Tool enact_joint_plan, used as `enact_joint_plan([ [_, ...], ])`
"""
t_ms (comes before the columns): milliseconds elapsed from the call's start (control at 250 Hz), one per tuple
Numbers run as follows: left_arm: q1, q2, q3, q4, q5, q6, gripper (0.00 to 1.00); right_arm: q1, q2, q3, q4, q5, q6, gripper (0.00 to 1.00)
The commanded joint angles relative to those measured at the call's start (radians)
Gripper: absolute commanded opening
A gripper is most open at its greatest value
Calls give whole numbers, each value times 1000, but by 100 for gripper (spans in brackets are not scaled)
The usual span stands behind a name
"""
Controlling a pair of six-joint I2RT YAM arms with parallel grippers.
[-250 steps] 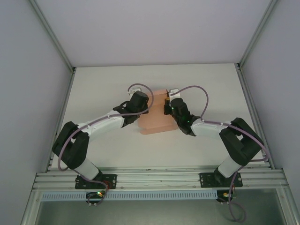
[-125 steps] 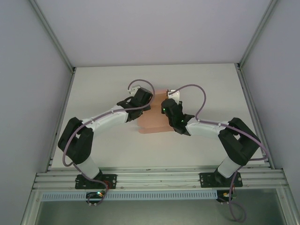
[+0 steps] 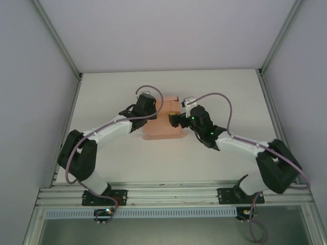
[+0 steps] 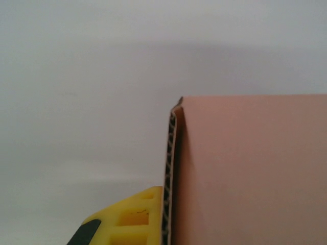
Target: Assemble paper box
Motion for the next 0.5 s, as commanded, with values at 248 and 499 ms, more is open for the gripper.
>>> enact_joint_plan([
  [248, -9, -91, -7, -37, 89, 127, 0, -47, -214, -48, -122, -144, -59, 99],
  [499, -38, -96, 19, -87, 67, 98, 0, -74, -64, 54, -111, -157, -72, 87],
])
